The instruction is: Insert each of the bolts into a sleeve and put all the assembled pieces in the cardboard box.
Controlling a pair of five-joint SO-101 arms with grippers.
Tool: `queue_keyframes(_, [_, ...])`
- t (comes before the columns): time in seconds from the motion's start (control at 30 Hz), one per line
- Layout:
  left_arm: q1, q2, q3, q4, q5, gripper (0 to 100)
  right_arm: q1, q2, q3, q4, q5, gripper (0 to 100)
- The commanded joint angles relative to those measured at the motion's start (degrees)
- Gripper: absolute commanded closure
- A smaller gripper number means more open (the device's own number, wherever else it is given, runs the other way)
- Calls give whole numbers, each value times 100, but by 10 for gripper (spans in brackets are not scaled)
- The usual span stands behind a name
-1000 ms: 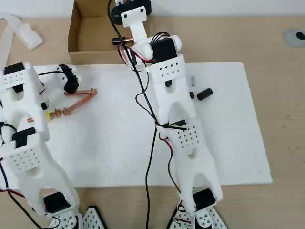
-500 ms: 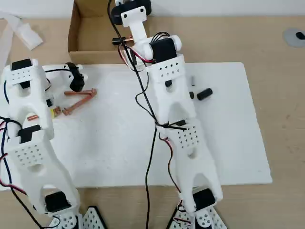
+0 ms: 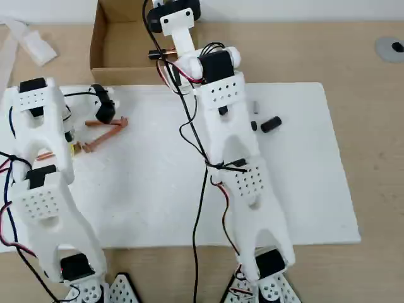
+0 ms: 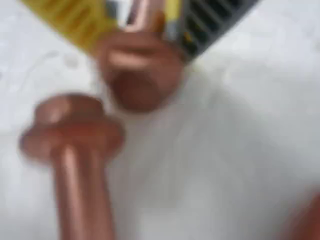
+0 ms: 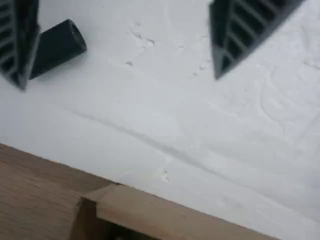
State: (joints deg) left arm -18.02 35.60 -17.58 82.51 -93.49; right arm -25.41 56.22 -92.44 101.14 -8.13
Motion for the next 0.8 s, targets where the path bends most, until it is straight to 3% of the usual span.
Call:
queue_keyframes(0.0, [897, 75, -352, -141, -826, 991, -66, -479, -242, 88, -26, 719])
queue_keyframes(0.23, [897, 13, -492, -79, -404, 990, -66, -479, -233, 88, -26, 720])
queue_keyframes(0.43, [580, -374, -1495, 1064, -193, 990, -66, -479, -251, 97, -26, 720])
queue_keyframes(0.77, [-220, -1323, -3262, 1248, 3112, 987, 251, -505, -242, 132, -18, 720])
